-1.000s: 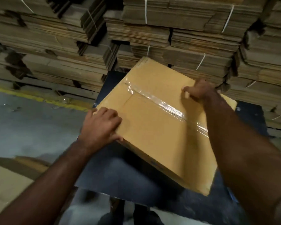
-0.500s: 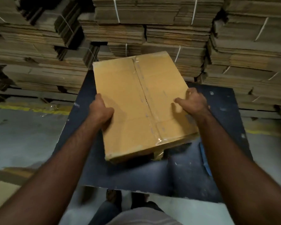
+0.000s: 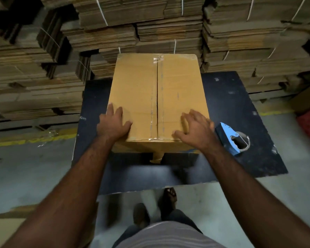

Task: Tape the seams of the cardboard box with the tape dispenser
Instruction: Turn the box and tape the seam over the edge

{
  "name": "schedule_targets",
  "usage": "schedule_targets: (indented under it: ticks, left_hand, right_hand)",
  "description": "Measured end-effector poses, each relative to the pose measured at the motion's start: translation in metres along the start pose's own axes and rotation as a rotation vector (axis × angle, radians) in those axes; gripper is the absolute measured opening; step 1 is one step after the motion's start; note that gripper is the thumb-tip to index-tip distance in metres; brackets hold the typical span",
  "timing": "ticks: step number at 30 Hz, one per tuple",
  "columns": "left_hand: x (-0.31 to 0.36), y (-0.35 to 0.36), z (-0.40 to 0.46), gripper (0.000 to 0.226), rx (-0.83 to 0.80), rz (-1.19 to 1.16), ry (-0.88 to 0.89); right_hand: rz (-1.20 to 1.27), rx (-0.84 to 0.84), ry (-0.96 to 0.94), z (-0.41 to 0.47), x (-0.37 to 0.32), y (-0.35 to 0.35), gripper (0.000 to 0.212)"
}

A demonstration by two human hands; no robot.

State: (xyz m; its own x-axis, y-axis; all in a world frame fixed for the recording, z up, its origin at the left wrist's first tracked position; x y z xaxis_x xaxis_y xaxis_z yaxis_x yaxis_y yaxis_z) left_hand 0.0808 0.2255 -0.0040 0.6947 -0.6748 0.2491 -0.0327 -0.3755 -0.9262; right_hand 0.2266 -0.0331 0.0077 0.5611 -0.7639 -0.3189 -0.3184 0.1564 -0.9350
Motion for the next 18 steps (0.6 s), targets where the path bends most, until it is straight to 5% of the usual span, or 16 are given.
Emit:
schedule_targets:
  ticks: [5,14,18]
  left_hand:
    - [0.003,0.018,-0.054,0.08,0.027,0.016,0.153]
    - [-0.012,0.028,-0.054,0.091,-0.146,0.07,0.161]
    - [-0.007,0.018,-0.048,0.095,-0.054,0.15,0.145]
  right_hand:
    - [0.031,-0.038,-0.084,-0.039,-0.034,0.032,0.078]
    - [0.069,-0.072,-0.117,-0.041,-0.044,0.026,0.066]
    - [0.278,0.203,-0.032,-0.046,0.006,-0.014,0.053]
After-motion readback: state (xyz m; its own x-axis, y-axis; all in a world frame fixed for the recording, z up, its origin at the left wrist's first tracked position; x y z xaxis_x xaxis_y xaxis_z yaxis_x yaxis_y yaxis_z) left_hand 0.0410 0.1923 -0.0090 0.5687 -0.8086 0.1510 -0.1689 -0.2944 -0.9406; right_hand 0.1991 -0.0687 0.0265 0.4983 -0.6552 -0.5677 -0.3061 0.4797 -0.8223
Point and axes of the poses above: each hand's wrist, its own z-axis towards the middle knuckle, its own y-axis out of the palm, x = y × z, the point moved 8 cm from there along z, towards the middle knuckle, and after that the axes turned 2 degrees about -x, right-handed, at the moved point
